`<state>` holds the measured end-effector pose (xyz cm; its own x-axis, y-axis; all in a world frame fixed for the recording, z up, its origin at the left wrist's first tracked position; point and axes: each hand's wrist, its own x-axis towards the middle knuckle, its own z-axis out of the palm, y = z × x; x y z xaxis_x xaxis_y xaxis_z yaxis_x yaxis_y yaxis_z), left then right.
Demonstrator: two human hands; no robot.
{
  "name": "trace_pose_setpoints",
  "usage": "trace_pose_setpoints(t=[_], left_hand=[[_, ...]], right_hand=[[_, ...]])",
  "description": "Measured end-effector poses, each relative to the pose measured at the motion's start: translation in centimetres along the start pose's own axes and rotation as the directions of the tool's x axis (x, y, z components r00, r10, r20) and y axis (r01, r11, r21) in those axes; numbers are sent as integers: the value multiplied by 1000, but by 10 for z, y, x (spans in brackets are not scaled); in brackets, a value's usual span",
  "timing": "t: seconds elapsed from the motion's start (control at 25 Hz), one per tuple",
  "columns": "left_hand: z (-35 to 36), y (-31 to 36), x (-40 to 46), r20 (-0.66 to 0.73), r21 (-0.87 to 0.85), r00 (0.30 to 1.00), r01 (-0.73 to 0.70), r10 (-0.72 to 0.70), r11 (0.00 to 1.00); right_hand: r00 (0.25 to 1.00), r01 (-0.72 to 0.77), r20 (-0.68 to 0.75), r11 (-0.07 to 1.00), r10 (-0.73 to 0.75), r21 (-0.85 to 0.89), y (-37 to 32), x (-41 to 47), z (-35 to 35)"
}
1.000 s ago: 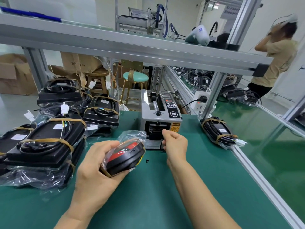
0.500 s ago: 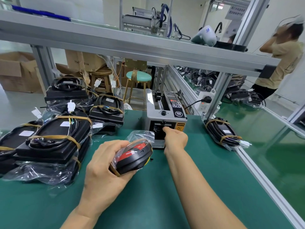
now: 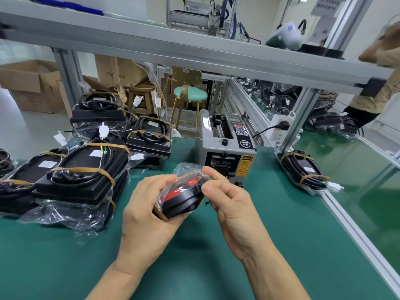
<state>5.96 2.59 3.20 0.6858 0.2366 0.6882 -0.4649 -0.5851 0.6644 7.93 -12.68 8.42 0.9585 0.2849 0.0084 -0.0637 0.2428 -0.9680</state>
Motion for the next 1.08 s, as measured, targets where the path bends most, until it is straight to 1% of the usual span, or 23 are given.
trace_pose_setpoints(t=[0.12,0.36,0.76,1.08], left_hand=[[0,1,-1,9,13,1000,-11,11,1000],[0,1,-2,-2,22,1000,-16,16,1000],[3,2,-3,2,51,1000,-30,30,998],[1,4,-4,-6,19,999,-32,32,999]], right_hand=[[1000,-7,-11,1000,7,-3,-1,1,0],[1000,-9,-25,997,7,-76,-2,2,2],[975,130,-146,963,-167,-236,9,-1,6],[961,148,-181,941,-210,-304,12,-4,8]])
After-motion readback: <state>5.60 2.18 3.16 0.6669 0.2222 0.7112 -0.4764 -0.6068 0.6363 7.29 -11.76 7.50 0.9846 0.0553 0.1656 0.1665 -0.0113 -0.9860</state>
